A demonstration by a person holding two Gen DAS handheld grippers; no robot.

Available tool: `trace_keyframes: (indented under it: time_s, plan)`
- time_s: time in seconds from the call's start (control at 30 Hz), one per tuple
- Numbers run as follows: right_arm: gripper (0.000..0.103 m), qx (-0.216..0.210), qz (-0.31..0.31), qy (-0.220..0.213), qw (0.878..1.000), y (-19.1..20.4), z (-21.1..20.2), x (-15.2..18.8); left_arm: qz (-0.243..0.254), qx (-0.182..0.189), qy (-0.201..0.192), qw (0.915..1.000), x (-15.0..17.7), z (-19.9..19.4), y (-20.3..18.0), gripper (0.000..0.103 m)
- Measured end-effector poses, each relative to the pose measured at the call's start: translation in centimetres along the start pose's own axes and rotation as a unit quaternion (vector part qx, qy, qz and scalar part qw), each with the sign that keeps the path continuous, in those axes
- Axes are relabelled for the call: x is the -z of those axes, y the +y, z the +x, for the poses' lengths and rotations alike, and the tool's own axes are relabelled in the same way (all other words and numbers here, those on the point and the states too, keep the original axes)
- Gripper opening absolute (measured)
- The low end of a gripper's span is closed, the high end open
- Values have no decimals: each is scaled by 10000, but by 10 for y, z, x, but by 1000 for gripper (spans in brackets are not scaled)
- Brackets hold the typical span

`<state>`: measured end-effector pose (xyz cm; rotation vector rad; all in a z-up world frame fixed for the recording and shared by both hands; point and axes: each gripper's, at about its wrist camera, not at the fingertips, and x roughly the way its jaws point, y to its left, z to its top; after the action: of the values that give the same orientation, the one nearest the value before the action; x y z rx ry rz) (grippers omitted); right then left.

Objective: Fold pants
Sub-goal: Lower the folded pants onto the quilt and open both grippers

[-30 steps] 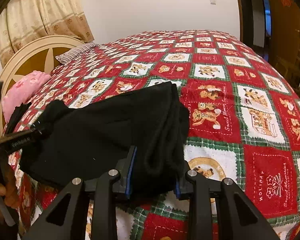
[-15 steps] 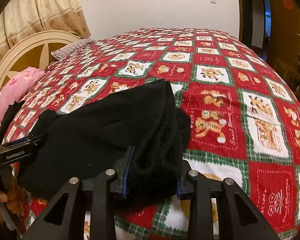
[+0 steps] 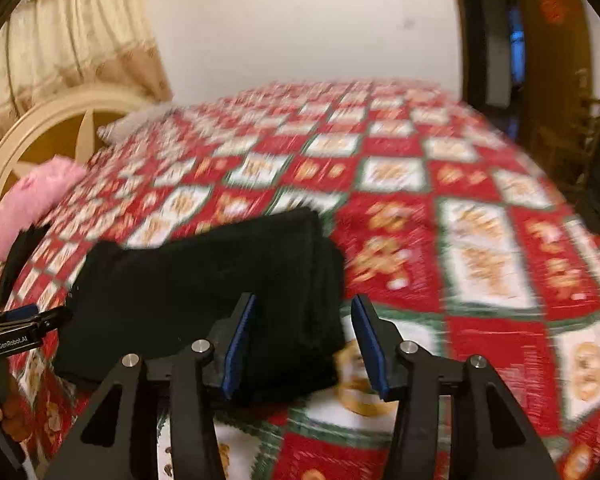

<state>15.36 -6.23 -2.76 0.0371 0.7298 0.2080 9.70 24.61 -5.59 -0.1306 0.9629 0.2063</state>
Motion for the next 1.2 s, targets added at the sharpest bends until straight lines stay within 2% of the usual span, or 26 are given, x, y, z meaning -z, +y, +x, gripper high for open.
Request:
trace_keyframes:
  time_s: [0.07,0.13,0.17,0.2,0.27,0.37,0.43,0.6,0.67,0.77,0.9,1.07,1.2]
  plan:
    - [50,173,-22,-355,9992,1,-18,-3,-6,-90,-117,9999,-3,-7,2,98]
    - [50,124,-78,-534,9985,6,-24,-11,40,-133,-234,9996,-10,-12,0,97]
    - [47,47,-234,-520,9984,14,-22,-17,62,-111,-301,9995,-14,-14,-3,97]
    - [33,14,-440,-443,9980,22,-16,-21,85,-65,-355,9993,-19,-15,-7,97]
    - [24,-50,-784,-147,9968,38,6,-27,132,-12,-412,9991,-27,-15,-18,97]
    - [24,-111,-720,255,9970,42,43,-29,210,-8,-504,9985,-36,-11,-39,97]
    - [24,-76,-595,481,9970,38,66,-25,218,132,-483,9985,-42,-1,-53,97]
    - [25,96,-739,453,9962,40,82,-24,226,43,-66,9997,-43,38,-68,98]
    - [25,148,-812,420,9957,42,88,-25,69,156,-31,9998,-42,43,-64,103]
    - [27,298,-1002,382,9938,47,94,-26,-168,340,77,9993,-44,50,-54,103]
    - [27,142,-856,348,9956,42,83,-30,-153,349,63,9993,-42,49,-57,103]
    - [27,-87,-537,-29,9985,33,28,-17,150,115,-58,9998,-37,35,-59,103]
    - [29,-129,-491,243,9984,30,15,6,243,233,-138,9993,-26,16,-59,103]
